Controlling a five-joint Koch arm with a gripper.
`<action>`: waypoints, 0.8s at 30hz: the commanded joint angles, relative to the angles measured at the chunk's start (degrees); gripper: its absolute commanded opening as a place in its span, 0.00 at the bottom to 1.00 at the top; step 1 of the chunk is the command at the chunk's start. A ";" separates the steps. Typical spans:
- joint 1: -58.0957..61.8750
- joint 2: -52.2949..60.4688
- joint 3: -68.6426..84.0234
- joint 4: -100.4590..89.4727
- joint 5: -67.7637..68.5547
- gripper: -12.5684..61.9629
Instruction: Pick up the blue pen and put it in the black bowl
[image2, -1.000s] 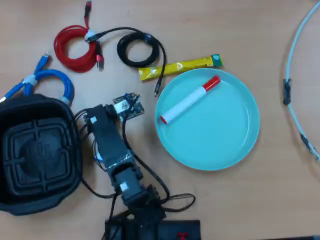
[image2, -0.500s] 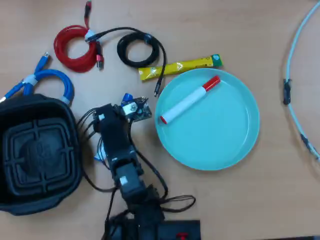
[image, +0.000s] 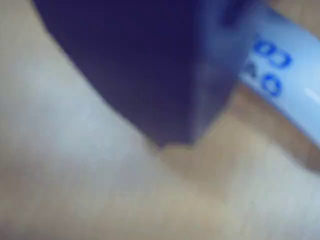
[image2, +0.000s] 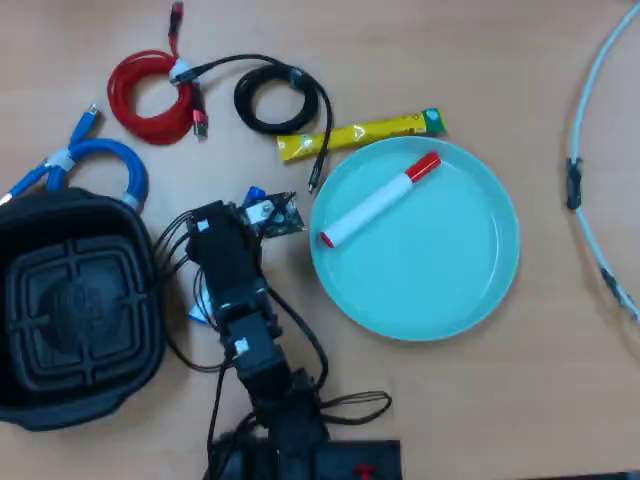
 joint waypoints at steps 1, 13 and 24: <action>0.70 -0.53 -2.55 -0.62 2.99 0.79; 0.62 -0.53 -5.10 -1.58 19.07 0.20; 0.62 0.00 -5.19 -0.88 19.51 0.08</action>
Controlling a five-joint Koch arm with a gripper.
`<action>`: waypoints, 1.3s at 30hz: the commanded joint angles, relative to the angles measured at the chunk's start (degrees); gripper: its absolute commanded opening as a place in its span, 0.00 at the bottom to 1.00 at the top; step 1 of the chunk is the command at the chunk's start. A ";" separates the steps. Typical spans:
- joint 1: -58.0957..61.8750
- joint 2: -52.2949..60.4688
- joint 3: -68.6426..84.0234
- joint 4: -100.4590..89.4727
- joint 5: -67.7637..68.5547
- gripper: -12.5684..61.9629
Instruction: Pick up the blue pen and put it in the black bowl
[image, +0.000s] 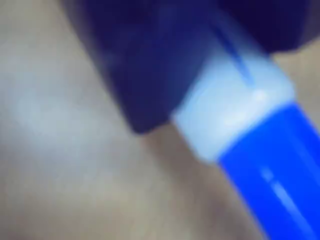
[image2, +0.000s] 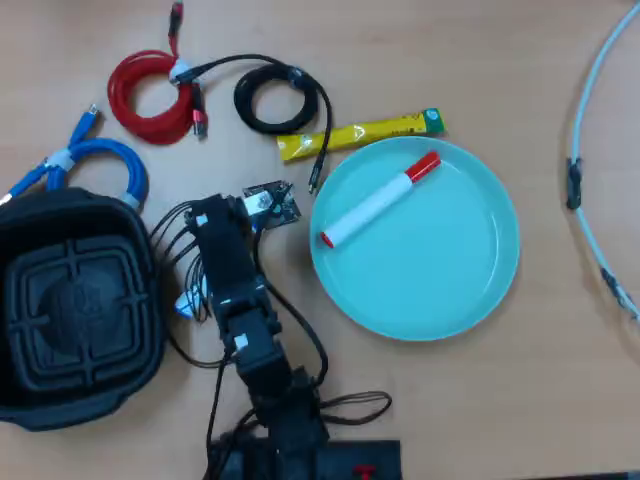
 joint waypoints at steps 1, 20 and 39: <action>0.00 0.97 -2.02 1.05 0.97 0.08; -6.68 40.34 -5.01 1.14 4.92 0.07; -23.91 39.81 -4.92 -25.66 44.56 0.08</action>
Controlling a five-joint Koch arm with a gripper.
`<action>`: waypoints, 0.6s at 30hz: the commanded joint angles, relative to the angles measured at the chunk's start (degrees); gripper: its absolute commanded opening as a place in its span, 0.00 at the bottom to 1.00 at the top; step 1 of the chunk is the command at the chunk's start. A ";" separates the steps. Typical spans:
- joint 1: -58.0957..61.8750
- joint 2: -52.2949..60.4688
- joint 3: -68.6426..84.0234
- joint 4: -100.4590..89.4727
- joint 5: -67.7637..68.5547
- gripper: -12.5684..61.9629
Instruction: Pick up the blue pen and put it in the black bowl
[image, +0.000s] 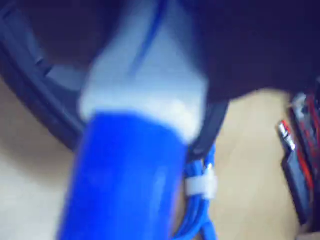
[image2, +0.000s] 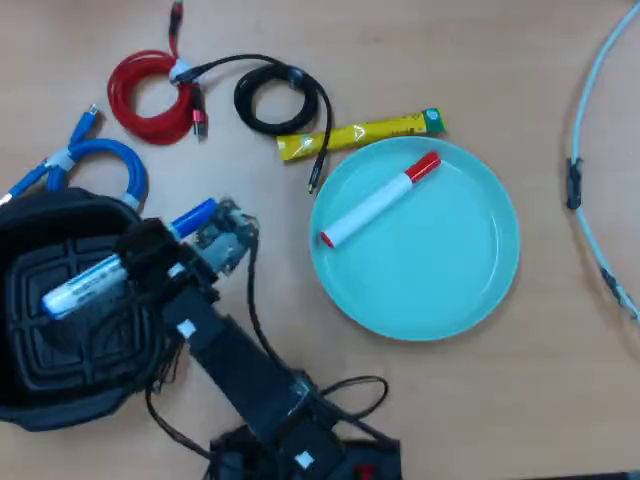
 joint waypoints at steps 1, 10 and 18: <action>-3.52 1.67 -5.10 -10.20 2.90 0.08; -13.62 -8.35 -4.66 -24.61 3.08 0.08; -16.70 -21.01 -4.22 -36.12 2.37 0.08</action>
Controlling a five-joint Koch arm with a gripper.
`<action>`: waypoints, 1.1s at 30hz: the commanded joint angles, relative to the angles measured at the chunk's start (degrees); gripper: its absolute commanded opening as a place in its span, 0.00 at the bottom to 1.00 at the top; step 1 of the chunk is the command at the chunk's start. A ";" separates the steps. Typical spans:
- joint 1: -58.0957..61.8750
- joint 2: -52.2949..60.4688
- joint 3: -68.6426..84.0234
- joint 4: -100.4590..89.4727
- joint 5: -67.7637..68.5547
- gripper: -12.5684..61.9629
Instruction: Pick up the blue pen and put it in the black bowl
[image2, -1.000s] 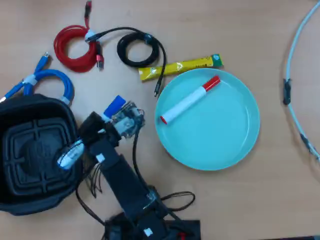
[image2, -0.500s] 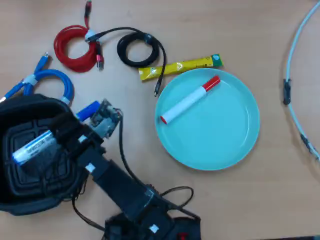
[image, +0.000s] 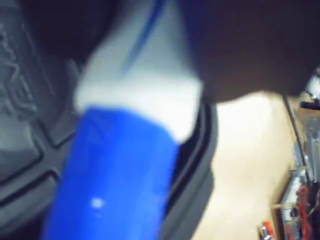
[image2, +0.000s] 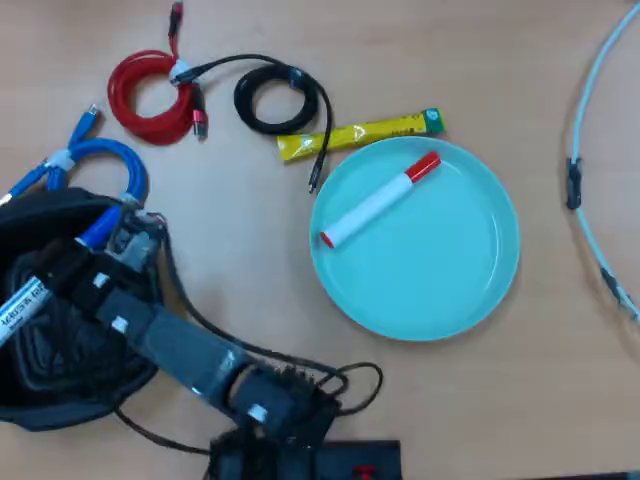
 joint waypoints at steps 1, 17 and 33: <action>-1.05 -1.67 -4.31 -9.67 0.00 0.08; -6.06 -11.87 -1.23 -15.56 -0.53 0.08; -5.98 -10.99 4.66 -8.96 -8.00 0.55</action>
